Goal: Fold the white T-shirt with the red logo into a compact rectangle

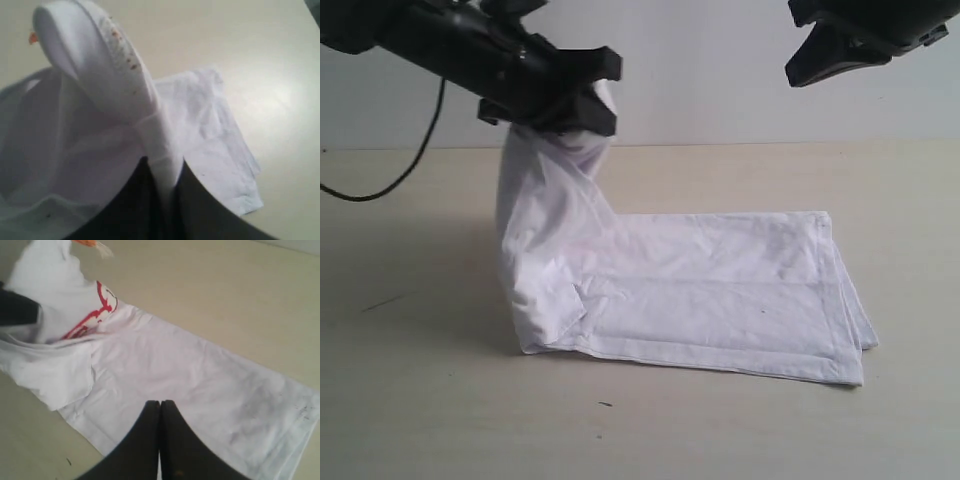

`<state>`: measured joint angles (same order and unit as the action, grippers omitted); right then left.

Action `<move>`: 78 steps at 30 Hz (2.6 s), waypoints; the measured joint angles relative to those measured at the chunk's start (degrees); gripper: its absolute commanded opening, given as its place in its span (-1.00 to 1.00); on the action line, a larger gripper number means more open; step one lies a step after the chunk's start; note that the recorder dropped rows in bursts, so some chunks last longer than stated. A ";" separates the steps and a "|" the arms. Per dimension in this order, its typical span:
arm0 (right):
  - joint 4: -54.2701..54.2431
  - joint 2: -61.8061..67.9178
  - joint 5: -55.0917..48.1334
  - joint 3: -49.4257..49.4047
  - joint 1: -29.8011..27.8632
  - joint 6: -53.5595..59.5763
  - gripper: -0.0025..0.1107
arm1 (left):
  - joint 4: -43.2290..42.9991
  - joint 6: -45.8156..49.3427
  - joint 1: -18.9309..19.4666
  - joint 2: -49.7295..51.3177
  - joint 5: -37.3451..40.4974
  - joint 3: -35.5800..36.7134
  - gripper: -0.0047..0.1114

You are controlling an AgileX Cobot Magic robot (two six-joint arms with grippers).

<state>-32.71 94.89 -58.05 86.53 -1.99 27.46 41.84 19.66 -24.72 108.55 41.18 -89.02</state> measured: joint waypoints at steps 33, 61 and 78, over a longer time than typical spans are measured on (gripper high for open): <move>7.92 15.78 7.46 -12.04 0.00 -11.52 0.03 | -38.01 -16.41 -7.27 -8.30 9.23 0.28 0.05; -0.93 22.96 8.05 -12.04 0.00 -6.13 0.03 | -35.81 -14.12 -0.58 -11.19 0.02 11.42 0.05; -4.82 26.13 7.15 -12.04 0.00 -2.15 -0.58 | -35.70 -14.12 -0.58 -11.19 0.02 11.42 0.05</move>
<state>-37.54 121.02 -50.90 74.49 -1.99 25.31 6.14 5.54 -25.30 97.36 41.20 -77.60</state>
